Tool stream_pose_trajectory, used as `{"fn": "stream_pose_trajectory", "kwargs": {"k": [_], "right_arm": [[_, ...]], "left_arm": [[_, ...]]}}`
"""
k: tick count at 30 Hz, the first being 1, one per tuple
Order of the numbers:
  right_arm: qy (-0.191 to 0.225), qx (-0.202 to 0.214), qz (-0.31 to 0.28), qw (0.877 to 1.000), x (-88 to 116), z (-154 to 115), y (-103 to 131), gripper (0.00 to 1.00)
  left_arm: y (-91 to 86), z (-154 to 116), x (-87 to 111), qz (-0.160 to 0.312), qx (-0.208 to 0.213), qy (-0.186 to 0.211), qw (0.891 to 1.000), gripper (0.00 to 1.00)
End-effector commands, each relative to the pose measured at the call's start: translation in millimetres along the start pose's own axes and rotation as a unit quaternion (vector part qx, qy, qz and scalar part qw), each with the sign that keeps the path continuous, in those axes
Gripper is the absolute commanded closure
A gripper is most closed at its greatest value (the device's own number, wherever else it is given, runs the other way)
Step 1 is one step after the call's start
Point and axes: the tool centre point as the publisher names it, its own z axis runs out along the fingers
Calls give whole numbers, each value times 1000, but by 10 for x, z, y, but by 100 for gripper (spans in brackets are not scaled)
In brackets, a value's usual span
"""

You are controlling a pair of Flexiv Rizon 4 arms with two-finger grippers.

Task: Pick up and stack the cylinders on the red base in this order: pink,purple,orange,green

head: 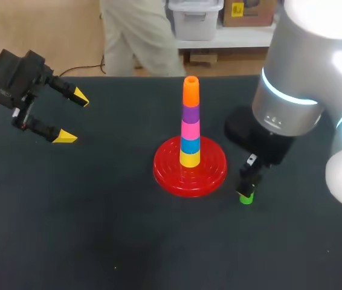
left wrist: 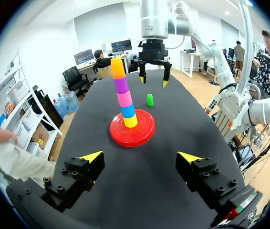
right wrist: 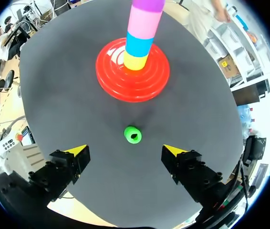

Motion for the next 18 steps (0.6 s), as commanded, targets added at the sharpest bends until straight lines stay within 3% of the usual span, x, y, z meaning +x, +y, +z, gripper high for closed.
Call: {"fn": "stream_pose_trajectory", "kwargs": {"k": [1, 18], "right_arm": [[11, -4, -4, 1000, -99, 127, -12, 0], [34, 2, 3, 999, -46, 444, -100, 0]], "left_arm": [[8, 2, 11, 1, 1, -1, 1000, 0], [8, 2, 11, 1, 1, -1, 1000, 0]]}}
